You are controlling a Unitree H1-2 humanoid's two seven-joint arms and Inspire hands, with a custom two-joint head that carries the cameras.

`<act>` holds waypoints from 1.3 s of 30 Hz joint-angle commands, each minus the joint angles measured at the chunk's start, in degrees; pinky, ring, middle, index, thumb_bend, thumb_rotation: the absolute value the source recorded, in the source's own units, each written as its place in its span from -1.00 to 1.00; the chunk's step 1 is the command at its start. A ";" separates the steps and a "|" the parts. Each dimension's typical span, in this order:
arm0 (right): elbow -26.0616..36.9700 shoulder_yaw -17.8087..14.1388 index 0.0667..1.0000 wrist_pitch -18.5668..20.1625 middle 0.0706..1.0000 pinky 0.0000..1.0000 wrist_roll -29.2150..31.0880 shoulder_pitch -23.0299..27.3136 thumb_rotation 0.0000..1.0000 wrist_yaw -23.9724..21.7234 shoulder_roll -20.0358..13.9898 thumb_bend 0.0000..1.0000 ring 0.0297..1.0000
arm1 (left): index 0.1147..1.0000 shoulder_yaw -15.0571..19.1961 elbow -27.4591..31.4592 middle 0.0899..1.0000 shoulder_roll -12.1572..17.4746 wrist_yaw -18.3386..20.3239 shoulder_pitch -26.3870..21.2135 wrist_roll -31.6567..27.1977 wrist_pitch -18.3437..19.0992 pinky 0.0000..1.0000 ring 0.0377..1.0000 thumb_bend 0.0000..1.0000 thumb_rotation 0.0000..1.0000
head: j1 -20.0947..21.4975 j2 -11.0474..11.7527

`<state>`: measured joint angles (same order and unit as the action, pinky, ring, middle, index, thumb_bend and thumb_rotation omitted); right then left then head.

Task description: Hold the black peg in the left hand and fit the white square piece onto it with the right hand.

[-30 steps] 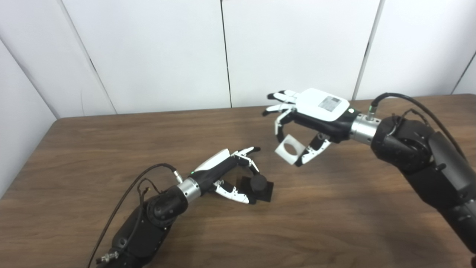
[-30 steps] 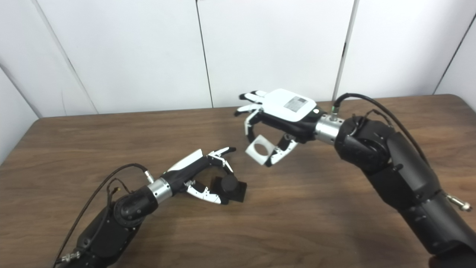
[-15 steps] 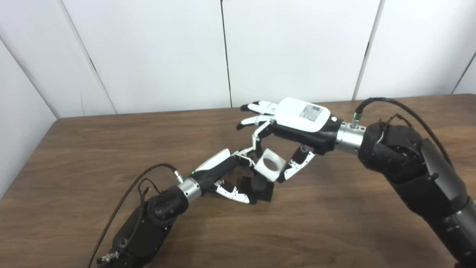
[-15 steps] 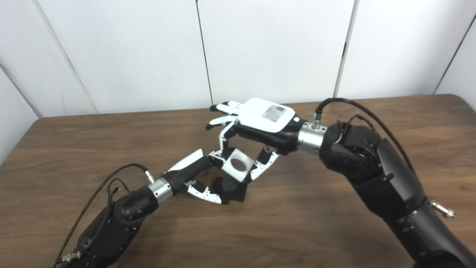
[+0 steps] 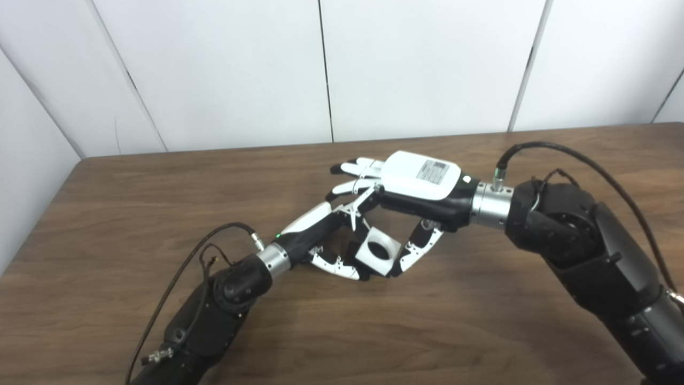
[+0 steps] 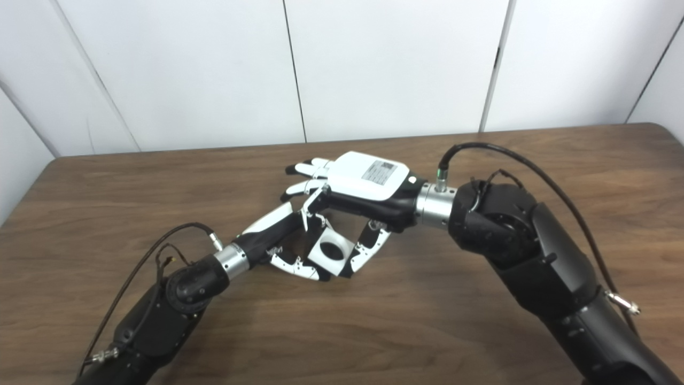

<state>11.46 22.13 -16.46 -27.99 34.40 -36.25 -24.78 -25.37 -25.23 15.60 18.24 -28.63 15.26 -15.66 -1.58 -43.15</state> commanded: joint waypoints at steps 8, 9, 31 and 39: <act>-1.76 -0.22 -0.11 -1.49 0.76 1.00 0.40 2.55 -0.71 1.39 0.72 0.04 1.00 | -0.15 -2.33 -1.20 1.00 -0.60 3.46 2.22 3.22 5.56 1.00 1.00 0.04 -0.83 | -0.17 -0.23; -2.04 -0.27 -0.11 -1.67 0.76 1.00 0.22 2.68 -0.71 1.62 0.81 0.04 1.00 | -0.15 -2.31 -1.16 1.00 -0.60 3.51 2.24 3.18 5.60 1.00 1.00 0.04 -0.83 | -0.17 -0.23; -3.84 -1.17 -0.11 -0.57 0.76 1.00 -1.48 6.37 -0.71 1.90 2.02 0.04 1.00 | -0.15 -2.28 -1.81 1.00 -0.89 3.45 2.17 3.02 5.19 1.00 1.00 0.04 -0.83 | -0.19 -0.28; -4.18 -0.80 -0.11 -0.70 0.75 1.00 -1.79 6.30 -0.71 1.55 1.96 0.04 1.00 | -0.15 -2.30 -1.30 1.00 -0.83 3.47 2.33 3.12 5.47 1.00 1.00 0.04 -0.83 | -0.39 -0.57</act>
<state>6.41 22.03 -16.72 -29.98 37.54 -35.71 -22.99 -25.37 -24.25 15.47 18.24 -28.43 15.87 -14.39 -1.93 -43.68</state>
